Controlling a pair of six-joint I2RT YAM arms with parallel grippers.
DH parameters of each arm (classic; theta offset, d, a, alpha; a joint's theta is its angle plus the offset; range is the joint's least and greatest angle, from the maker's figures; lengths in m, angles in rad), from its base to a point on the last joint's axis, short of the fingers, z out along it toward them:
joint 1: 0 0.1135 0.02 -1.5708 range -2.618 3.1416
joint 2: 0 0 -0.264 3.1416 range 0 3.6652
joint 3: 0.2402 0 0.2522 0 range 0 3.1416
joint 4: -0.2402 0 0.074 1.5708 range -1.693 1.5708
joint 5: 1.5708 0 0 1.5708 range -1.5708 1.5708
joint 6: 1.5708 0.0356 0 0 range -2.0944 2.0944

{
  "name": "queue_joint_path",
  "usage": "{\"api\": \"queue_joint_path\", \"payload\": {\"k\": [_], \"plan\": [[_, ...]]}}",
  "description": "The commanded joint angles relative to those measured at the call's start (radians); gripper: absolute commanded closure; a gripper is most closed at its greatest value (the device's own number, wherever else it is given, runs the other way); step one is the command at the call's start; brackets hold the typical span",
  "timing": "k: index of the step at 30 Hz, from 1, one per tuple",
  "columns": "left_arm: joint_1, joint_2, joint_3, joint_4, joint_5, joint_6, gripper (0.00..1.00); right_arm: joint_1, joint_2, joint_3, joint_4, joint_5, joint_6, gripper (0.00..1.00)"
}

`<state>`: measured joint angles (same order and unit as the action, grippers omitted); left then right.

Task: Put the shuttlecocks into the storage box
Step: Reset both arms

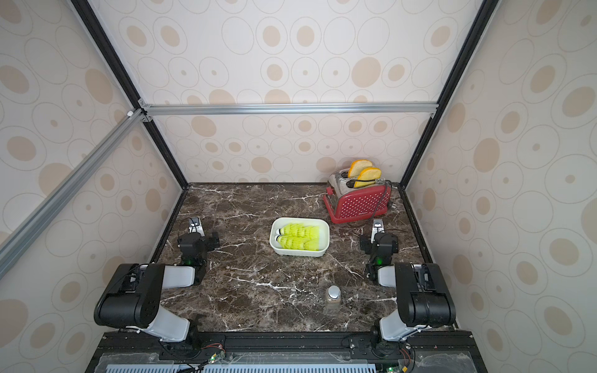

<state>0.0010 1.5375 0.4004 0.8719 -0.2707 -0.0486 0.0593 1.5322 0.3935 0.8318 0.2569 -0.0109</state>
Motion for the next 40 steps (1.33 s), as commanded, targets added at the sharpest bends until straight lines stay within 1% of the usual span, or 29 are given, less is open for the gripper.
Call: {"api": "queue_joint_path", "payload": {"k": [1, 19, 23, 34, 40], "plan": [[0.005, 0.005, 0.021, -0.025, 0.007, -0.014, 0.01, -0.009, 0.007, 0.013, -0.008, 0.001, 0.012, 0.0], [0.005, 0.001, 0.017, -0.016, 0.008, -0.013, 0.01, -0.008, 0.006, 0.009, -0.005, 0.002, 0.011, 0.0], [0.004, 0.014, 0.012, 0.014, 0.01, -0.01, 0.01, -0.008, 0.005, 0.01, -0.005, 0.002, 0.011, 0.0], [0.004, 0.016, 0.029, -0.024, 0.01, -0.013, 0.01, -0.009, 0.005, 0.01, -0.004, 0.003, 0.011, 0.0], [0.004, 0.004, 0.017, -0.016, 0.011, -0.01, 0.01, -0.009, 0.005, 0.01, -0.005, 0.003, 0.011, 0.0]]}}
